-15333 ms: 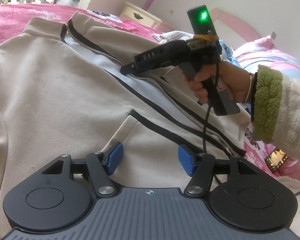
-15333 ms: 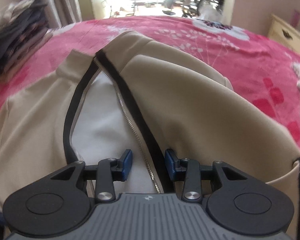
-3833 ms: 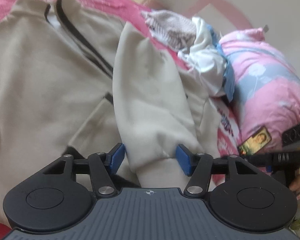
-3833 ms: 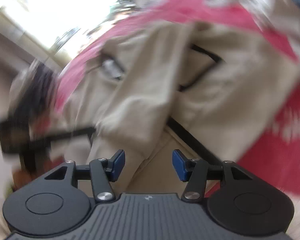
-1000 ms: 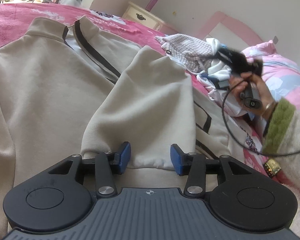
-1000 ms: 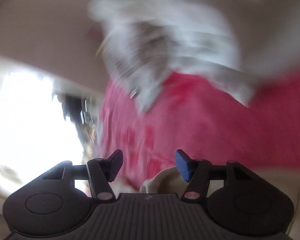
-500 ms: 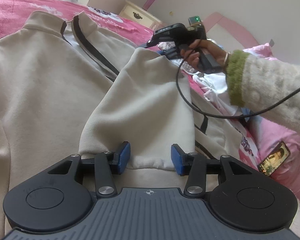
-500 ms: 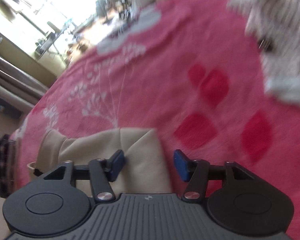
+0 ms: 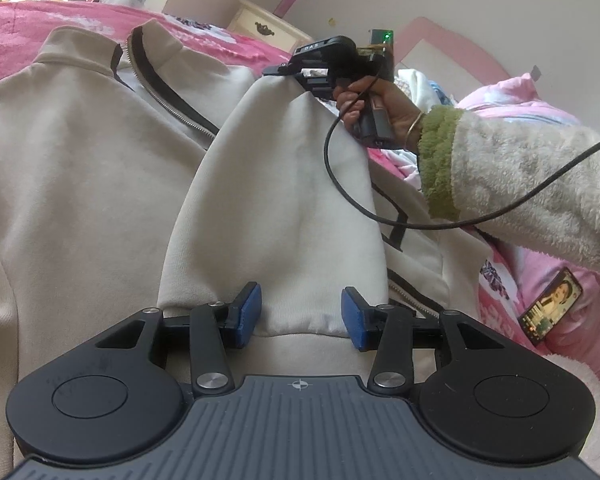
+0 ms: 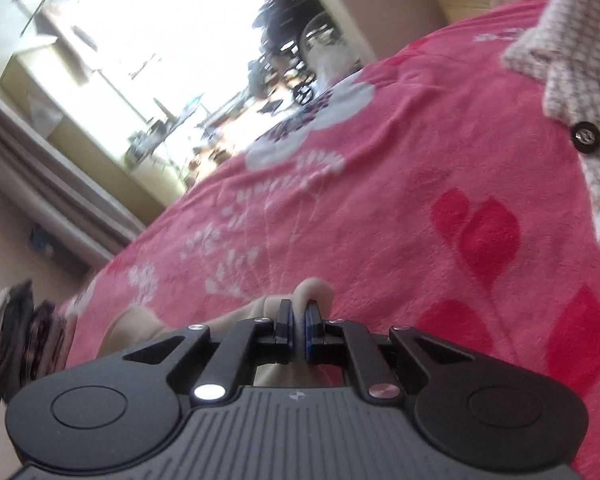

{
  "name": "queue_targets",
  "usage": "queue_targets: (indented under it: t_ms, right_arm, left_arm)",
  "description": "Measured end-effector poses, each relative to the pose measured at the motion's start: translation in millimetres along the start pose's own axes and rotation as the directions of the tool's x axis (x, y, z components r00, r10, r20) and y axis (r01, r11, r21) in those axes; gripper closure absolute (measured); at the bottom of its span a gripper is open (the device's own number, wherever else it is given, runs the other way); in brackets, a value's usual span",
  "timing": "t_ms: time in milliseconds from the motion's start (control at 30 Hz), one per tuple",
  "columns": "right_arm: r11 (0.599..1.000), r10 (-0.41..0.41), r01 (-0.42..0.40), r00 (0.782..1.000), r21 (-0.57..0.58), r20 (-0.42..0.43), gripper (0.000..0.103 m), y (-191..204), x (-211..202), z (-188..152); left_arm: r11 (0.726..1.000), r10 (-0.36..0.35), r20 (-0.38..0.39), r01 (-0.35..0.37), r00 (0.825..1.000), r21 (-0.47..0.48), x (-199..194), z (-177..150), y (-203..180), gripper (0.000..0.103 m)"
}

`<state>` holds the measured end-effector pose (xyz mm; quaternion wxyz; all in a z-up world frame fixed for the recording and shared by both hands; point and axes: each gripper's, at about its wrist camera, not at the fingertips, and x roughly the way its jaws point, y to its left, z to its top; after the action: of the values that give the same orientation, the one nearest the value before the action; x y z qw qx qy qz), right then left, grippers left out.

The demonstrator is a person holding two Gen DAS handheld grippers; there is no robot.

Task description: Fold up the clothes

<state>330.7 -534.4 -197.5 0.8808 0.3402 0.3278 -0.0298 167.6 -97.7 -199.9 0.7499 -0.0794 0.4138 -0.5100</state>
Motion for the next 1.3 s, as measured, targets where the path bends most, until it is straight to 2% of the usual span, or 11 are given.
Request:
queue_targets:
  t_ms: [200,267,300,400,500,633,800,967,1167,1233,1300]
  right_arm:
    - [0.991,0.022,-0.039,0.991,0.126,0.135,0.092,-11,-52,2]
    - [0.981,0.019,-0.058,0.978,0.186,0.206,0.082,-18,-86,-2]
    - [0.975,-0.012,-0.036,0.977,0.219,0.213,0.07,-22,-102,-7]
    - [0.948,-0.107,0.041,0.975,0.317,0.195,0.067,-35,-146,-27]
    - [0.9,-0.13,0.059,0.982,0.431,0.137,0.067,-48,-159,-52]
    - [0.839,-0.134,0.068,0.988,0.539,0.082,0.066,-60,-158,-79]
    - [0.783,-0.123,0.039,0.988,0.621,0.092,0.061,-63,-158,-105]
    - [0.775,-0.121,0.045,0.99,0.63,0.077,0.061,-72,-155,-115]
    - [0.776,-0.066,-0.027,0.99,0.631,0.124,0.063,-79,-141,-120]
    - [0.788,-0.075,-0.03,0.987,0.615,0.145,0.076,-77,-139,-120]
    - [0.8,-0.083,-0.033,0.983,0.599,0.166,0.092,-75,-136,-121]
  left_arm:
    - [0.998,-0.031,-0.002,0.031,1.0,-0.062,-6,7,6,0.059]
    - [0.993,-0.049,0.03,0.052,0.998,-0.105,-19,20,7,0.058]
    - [0.992,-0.049,0.059,0.055,0.997,-0.113,-26,29,6,0.058]
    - [0.986,-0.059,0.138,0.079,0.989,-0.144,-34,76,4,0.056]
    - [0.986,-0.024,0.092,0.039,0.995,-0.16,4,149,2,0.047]
    - [0.994,0.06,-0.001,-0.06,0.998,-0.088,110,238,1,0.047]
    - [0.979,0.184,-0.15,-0.194,0.972,-0.056,215,280,4,0.047]
    - [0.955,0.243,-0.221,-0.273,0.944,-0.116,258,283,12,0.048]
    - [0.955,0.206,-0.228,-0.247,0.951,-0.166,270,285,17,0.07]
    - [0.953,0.213,-0.207,-0.25,0.955,-0.173,271,283,19,0.092]
    - [0.95,0.22,-0.185,-0.253,0.958,-0.181,271,282,20,0.099]
